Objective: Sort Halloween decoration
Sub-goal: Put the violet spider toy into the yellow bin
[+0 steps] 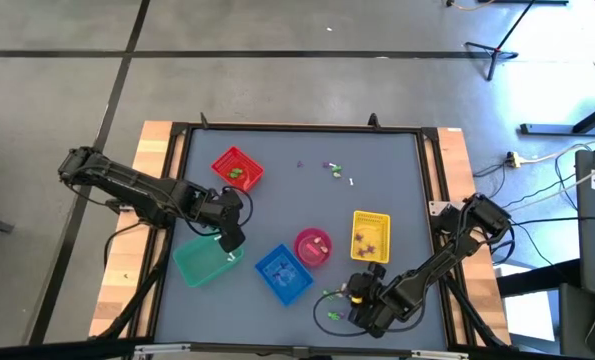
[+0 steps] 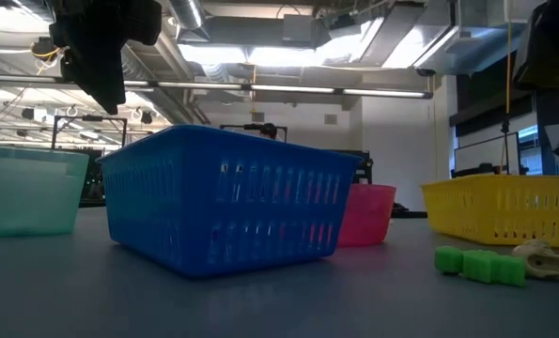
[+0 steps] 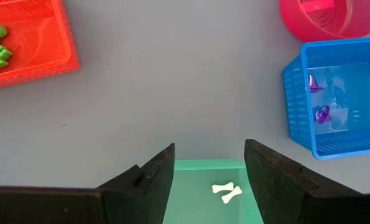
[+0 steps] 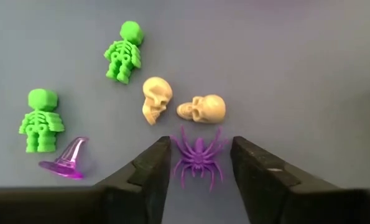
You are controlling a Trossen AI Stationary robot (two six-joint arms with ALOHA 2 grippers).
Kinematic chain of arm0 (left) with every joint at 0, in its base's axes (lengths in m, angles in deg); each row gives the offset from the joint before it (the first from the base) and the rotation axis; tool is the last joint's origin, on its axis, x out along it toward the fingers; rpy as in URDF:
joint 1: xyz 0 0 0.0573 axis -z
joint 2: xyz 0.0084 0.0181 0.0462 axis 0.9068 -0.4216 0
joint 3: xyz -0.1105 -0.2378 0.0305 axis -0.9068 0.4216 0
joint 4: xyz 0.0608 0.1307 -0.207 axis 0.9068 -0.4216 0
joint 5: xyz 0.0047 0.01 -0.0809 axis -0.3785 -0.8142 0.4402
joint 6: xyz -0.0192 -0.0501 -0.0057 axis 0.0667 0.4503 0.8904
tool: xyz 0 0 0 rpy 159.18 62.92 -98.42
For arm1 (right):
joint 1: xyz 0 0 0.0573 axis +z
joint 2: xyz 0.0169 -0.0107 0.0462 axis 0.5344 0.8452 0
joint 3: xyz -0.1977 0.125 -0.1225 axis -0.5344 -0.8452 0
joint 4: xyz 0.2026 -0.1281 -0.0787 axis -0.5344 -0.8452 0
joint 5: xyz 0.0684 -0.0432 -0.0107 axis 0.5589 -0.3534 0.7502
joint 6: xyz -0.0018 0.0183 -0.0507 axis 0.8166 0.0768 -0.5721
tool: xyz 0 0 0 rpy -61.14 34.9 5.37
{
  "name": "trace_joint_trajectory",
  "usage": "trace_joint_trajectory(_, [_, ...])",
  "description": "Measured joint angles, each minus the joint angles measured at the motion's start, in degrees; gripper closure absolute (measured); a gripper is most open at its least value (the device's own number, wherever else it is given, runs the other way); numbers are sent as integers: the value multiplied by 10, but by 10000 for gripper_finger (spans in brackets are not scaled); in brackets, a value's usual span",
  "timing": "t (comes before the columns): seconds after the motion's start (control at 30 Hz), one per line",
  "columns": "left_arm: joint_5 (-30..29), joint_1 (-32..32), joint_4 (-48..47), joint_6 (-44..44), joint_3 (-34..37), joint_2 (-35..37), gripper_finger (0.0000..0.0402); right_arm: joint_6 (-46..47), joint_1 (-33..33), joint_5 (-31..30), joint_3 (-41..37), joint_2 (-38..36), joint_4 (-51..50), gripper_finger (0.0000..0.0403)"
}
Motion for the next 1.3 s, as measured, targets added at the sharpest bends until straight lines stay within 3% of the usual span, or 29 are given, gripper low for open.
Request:
trace_joint_trajectory(0.23, [0,0,9,0,0,0,224,-3,-1,5,0,1,3,311])
trace_joint_trajectory(0.47, [0,0,24,0,0,0,224,-3,-1,10,0,1,7,348])
trace_joint_trajectory(1.3, [0,0,25,0,0,0,224,-36,-1,32,41,-5,-59,352])
